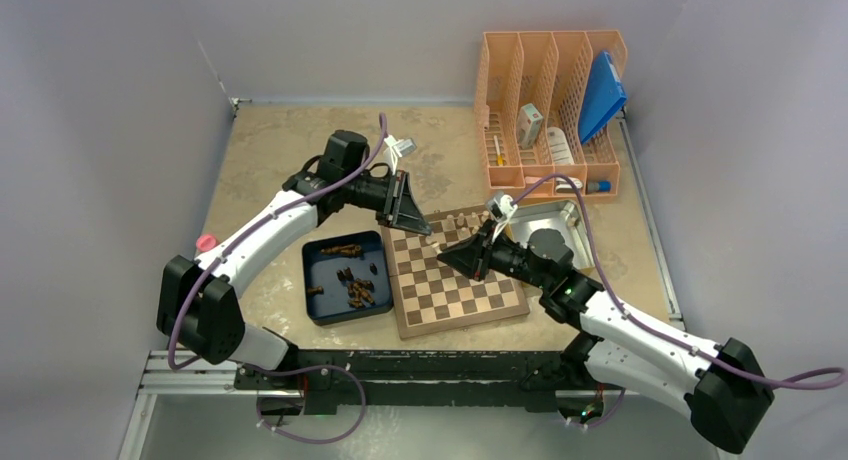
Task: Set up the chess pieces on the board
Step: Pick up the chess piece from the storage box, then place the chess piece on the chessboard.
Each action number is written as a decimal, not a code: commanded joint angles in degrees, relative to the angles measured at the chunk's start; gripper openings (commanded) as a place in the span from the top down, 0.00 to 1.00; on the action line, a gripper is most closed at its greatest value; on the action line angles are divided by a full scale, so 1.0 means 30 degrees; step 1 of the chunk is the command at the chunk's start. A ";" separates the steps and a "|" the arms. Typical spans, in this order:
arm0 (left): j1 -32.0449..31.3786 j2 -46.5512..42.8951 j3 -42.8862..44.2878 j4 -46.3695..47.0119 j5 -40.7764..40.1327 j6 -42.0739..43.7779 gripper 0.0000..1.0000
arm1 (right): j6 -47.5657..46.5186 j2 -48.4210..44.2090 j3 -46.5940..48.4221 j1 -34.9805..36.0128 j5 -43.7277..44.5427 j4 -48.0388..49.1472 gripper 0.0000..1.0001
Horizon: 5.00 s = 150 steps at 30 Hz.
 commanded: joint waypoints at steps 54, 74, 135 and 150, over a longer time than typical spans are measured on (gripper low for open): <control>-0.0016 0.3163 -0.6239 1.0334 -1.0851 -0.0196 0.95 | 0.0156 -0.3742 0.1081 0.0109 0.4646 -0.5185 1.00; -0.0016 0.3660 -0.6894 1.0876 -1.0541 -0.0113 0.94 | 0.0135 -0.3795 0.1007 0.0098 0.4764 -0.5301 1.00; 0.0008 0.1050 -0.5256 0.7391 -1.0199 0.0880 0.73 | 0.0546 -0.3774 0.0476 0.0098 0.4594 -0.4803 1.00; 0.0000 -0.4756 -0.9189 1.3637 -0.1475 -0.4326 0.56 | 0.4148 -0.3438 -0.0266 0.0105 0.2853 -0.2131 1.00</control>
